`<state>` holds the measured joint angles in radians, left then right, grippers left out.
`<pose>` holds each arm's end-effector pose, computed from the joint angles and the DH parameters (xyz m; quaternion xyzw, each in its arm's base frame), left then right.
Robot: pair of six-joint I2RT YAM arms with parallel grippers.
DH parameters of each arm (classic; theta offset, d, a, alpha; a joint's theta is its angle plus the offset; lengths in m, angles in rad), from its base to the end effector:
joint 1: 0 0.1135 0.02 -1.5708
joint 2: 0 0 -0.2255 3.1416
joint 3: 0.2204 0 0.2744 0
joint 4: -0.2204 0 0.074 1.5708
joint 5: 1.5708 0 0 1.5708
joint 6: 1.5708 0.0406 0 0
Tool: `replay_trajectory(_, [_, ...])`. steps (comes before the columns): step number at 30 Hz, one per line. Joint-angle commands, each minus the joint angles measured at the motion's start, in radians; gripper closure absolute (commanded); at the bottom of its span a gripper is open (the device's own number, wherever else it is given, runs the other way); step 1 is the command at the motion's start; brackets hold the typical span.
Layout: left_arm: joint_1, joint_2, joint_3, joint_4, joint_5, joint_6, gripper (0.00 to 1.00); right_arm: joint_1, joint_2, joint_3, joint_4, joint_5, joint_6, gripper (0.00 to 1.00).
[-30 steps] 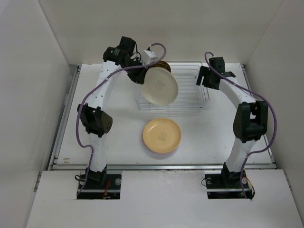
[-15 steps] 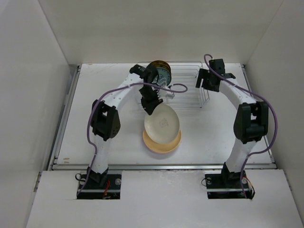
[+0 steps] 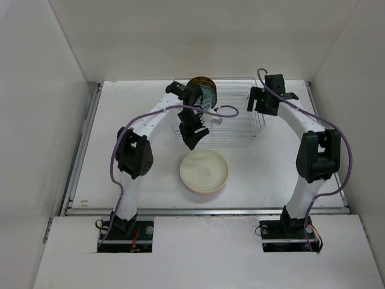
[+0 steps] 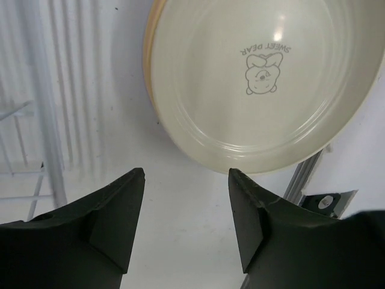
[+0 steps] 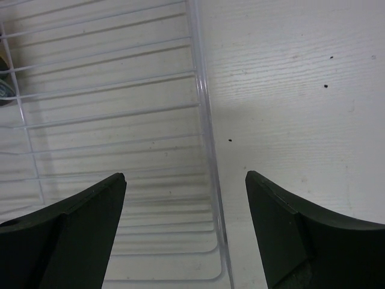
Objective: Unload the plates from the dish rack
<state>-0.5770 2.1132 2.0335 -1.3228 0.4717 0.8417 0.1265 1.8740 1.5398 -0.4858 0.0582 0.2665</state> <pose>0.3474 -0.2481 0.2365 0.6460 0.7224 -0.2200 0.1117 0.4349 0.0529 0.2138 0.0757 0.9269 0.0450 0.3647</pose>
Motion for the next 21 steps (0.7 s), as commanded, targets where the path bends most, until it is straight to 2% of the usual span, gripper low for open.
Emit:
replay_trajectory(1, [0.041, -0.03, 0.125, -0.268, 0.057, -0.059, 0.47, 0.036, -0.059, 0.066, 0.046, -0.012, -0.053, 0.13])
replay_trajectory(4, [0.14, -0.03, 0.258, -0.184, 0.117, -0.2, 0.47, 0.077, -0.059, 0.134, 0.035, -0.001, -0.122, 0.15])
replay_trajectory(5, [0.196, -0.039, 0.273, -0.14, 0.117, -0.33, 0.47, 0.1, -0.046, 0.173, 0.035, -0.011, -0.14, 0.16])
replay_trajectory(6, [0.224, -0.039, 0.274, -0.028, 0.117, -0.399, 0.47, 0.113, -0.026, 0.195, 0.035, -0.024, -0.156, 0.16])
replay_trajectory(10, [0.322, -0.062, 0.205, 0.216, -0.037, -0.626, 0.47, 0.153, 0.071, 0.33, 0.055, -0.103, -0.226, 0.26])
replay_trajectory(11, [0.331, -0.062, 0.194, 0.246, -0.126, -0.651, 0.47, 0.168, 0.097, 0.364, 0.055, -0.112, -0.227, 0.32])
replay_trajectory(14, [0.342, -0.021, 0.205, 0.287, -0.234, -0.673, 0.47, 0.189, 0.198, 0.489, 0.046, -0.167, -0.248, 0.46])
replay_trajectory(16, [0.342, 0.033, 0.238, 0.296, -0.234, -0.673, 0.47, 0.199, 0.267, 0.568, 0.046, -0.207, -0.259, 0.51])
replay_trajectory(19, [0.342, 0.106, 0.275, 0.306, -0.245, -0.696, 0.47, 0.22, 0.332, 0.653, 0.07, -0.234, -0.28, 0.51])
replay_trajectory(21, [0.342, 0.131, 0.287, 0.315, -0.236, -0.705, 0.47, 0.22, 0.393, 0.687, 0.085, -0.235, -0.28, 0.47])
